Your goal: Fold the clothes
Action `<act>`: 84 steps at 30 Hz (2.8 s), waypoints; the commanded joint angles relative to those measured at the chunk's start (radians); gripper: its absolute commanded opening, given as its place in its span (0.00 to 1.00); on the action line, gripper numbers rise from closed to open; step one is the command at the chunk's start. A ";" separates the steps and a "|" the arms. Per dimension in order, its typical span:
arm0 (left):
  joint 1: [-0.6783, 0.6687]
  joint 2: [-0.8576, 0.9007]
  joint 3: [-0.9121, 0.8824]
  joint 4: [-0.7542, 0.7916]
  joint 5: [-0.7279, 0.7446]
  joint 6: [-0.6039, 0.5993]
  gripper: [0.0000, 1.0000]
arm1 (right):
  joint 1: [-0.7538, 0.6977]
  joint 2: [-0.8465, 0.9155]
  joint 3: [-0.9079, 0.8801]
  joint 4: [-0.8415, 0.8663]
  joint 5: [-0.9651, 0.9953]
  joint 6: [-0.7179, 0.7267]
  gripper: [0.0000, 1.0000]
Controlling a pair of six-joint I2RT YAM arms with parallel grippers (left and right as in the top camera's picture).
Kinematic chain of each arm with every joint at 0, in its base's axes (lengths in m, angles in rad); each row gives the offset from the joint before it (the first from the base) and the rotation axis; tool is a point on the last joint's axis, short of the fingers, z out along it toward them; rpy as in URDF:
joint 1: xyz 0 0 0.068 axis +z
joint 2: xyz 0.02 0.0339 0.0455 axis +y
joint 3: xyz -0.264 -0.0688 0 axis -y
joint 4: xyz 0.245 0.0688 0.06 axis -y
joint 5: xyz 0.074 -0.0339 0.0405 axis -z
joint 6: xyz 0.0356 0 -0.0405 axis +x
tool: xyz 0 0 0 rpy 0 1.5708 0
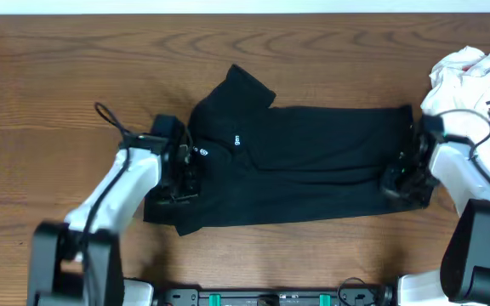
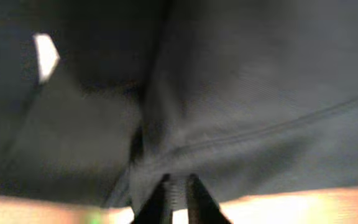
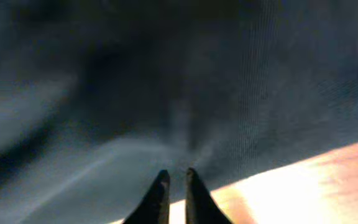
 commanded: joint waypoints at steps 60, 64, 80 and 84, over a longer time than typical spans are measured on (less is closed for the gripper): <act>-0.010 0.644 0.547 0.643 -0.173 0.229 0.62 | -0.015 -0.024 0.399 -0.111 -0.051 -0.197 0.35; -0.011 0.660 0.547 0.641 -0.228 0.232 0.62 | -0.015 -0.024 0.399 -0.113 -0.051 -0.197 0.35; -0.003 0.652 0.547 0.497 -0.447 0.159 0.49 | -0.015 -0.024 0.399 -0.102 -0.051 -0.197 0.36; -0.009 0.583 0.550 0.511 -0.433 0.147 0.49 | -0.015 -0.024 0.399 -0.069 -0.052 -0.197 0.36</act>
